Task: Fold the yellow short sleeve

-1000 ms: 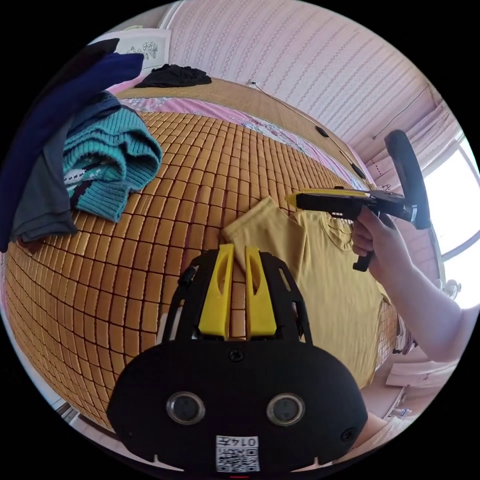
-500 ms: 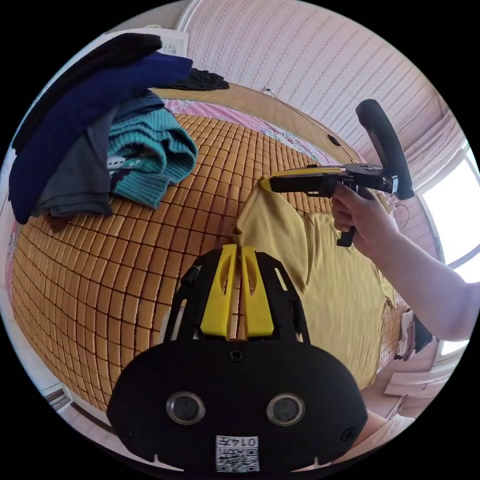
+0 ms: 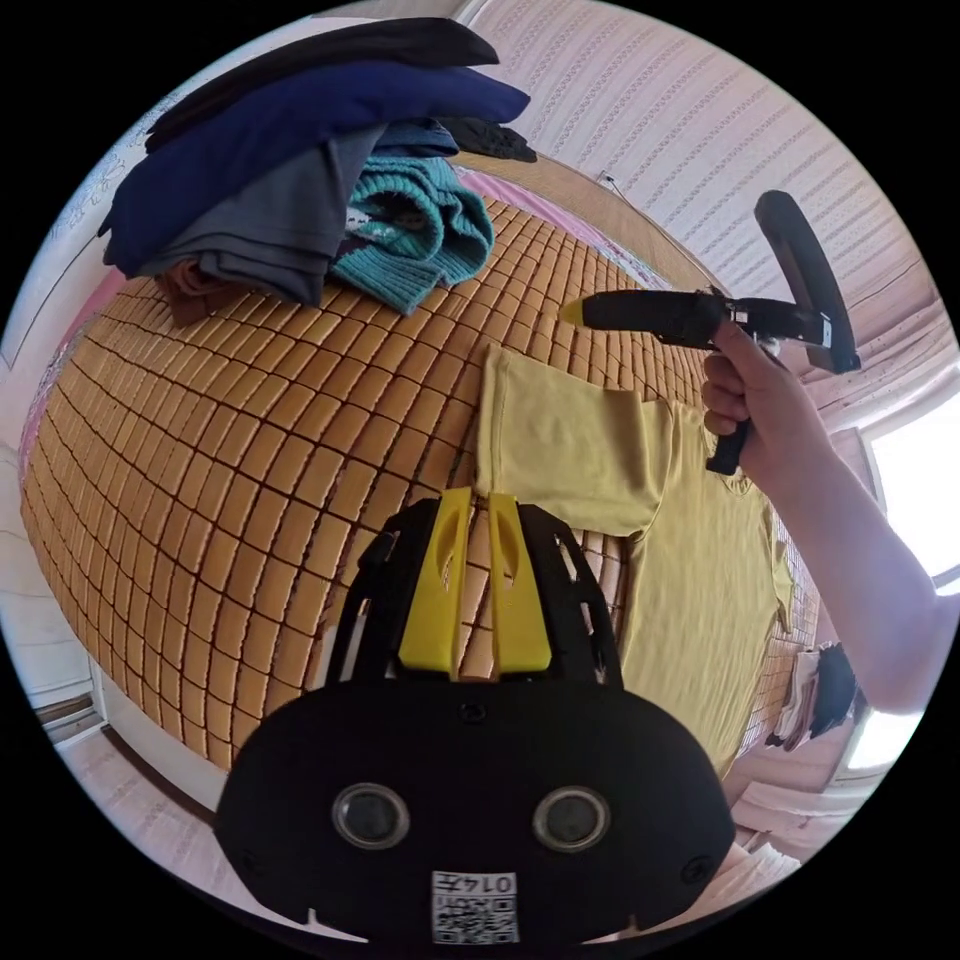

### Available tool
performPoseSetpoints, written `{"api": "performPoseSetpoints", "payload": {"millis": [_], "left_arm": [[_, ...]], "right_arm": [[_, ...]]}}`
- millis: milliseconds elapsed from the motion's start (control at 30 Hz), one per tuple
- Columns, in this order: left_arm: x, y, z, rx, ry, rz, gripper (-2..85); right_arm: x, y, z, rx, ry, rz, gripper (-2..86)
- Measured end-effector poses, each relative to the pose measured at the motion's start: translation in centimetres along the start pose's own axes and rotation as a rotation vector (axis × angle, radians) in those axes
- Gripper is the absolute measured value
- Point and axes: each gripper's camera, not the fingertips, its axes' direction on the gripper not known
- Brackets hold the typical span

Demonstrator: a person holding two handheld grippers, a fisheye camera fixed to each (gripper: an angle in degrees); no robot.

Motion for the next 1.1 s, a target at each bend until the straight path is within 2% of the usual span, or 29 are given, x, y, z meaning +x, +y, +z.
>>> {"api": "performPoseSetpoints", "payload": {"millis": [100,300,433,533,633,700,833,900,1000,1100], "left_arm": [[0.0,-0.3,-2.3,0.015,-0.013,-0.006,3.0],[1.4,-2.1,-2.0,-0.016,0.041,-0.006,5.7],[2.7,-1.7,-2.0,-0.017,0.038,0.011,4.4],[3.2,-1.0,-3.0,-0.011,0.035,0.018,1.7],[3.6,0.1,-4.5,0.002,0.024,0.024,-0.3],[4.0,1.4,-5.9,0.034,0.035,0.035,-0.6],[5.4,4.6,-9.9,0.106,0.122,0.053,-0.9],[7.2,5.7,-12.1,0.165,0.171,0.108,-0.9],[11.7,7.3,-15.3,0.238,0.269,0.274,-0.9],[16.9,9.2,-17.1,0.239,0.443,0.443,-0.9]], "right_arm": [[-2.4,-0.2,2.1,-0.094,0.014,-0.058,7.1],[-5.7,-0.5,5.1,-0.138,0.147,-0.08,8.6],[-6.2,0.2,5.7,-0.122,0.236,-0.072,4.7],[-5.4,1.1,6.0,-0.107,0.182,-0.051,1.2],[-3.9,2.3,5.9,-0.079,0.022,-0.027,0.1],[-3.1,3.6,5.4,-0.042,-0.119,-0.037,-0.1],[-1.1,7.0,3.4,0.053,-0.228,0.002,-0.1],[1.5,10.9,-0.3,0.206,-0.272,0.088,0.2],[4.6,18.0,-6.4,0.383,-0.244,0.212,0.5],[6.5,26.6,-11.3,0.467,-0.157,0.36,0.6]]}}
